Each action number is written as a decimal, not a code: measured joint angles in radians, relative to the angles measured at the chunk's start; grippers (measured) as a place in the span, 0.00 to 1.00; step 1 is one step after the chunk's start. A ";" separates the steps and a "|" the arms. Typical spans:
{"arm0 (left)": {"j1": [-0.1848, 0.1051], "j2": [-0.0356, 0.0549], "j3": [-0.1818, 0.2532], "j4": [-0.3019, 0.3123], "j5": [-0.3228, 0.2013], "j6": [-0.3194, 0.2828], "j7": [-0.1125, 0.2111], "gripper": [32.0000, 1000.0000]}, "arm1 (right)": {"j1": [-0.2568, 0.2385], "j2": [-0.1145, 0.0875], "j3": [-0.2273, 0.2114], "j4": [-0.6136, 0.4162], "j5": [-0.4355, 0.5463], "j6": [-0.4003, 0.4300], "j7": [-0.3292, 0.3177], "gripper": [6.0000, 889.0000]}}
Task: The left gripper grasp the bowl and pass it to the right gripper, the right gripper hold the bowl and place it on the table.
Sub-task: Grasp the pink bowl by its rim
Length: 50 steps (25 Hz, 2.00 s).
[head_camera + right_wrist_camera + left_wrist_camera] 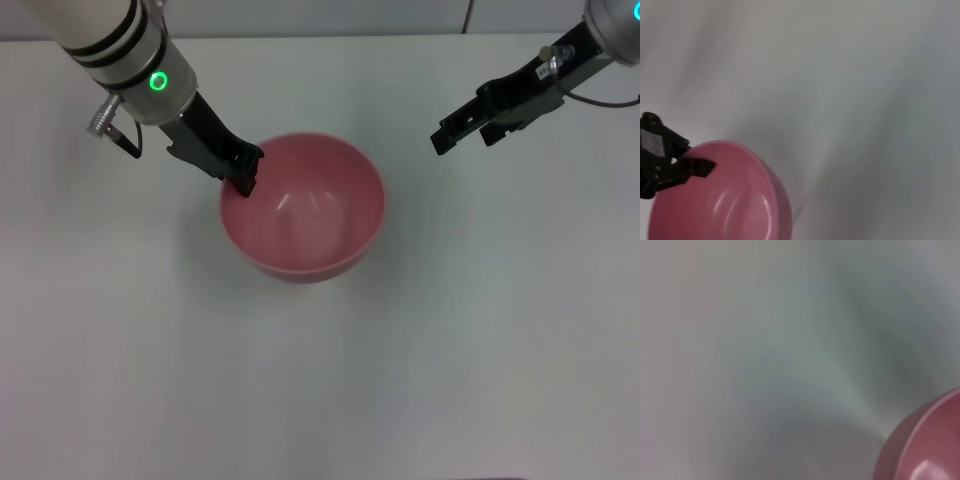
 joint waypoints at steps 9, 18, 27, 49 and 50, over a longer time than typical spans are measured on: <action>-0.004 -0.0185 -0.002 0.037 -0.002 -0.027 0.009 0.01 | 0.006 -0.001 0.000 -0.001 0.053 0.039 -0.011 0.94; -0.026 -0.0247 0.005 0.041 -0.075 -0.048 0.038 0.01 | 0.015 0.002 0.001 -0.001 0.053 0.048 -0.011 0.92; -0.031 -0.0266 0.008 0.068 -0.110 -0.067 0.045 0.01 | 0.026 0.007 0.001 0.000 0.053 0.056 -0.011 0.90; -0.038 -0.0278 0.009 0.087 -0.120 -0.078 0.047 0.01 | 0.050 0.041 -0.009 0.005 0.048 0.052 -0.027 0.85; -0.039 -0.0278 0.009 0.087 -0.120 -0.078 0.047 0.01 | 0.051 0.043 -0.010 0.005 0.047 0.051 -0.028 0.85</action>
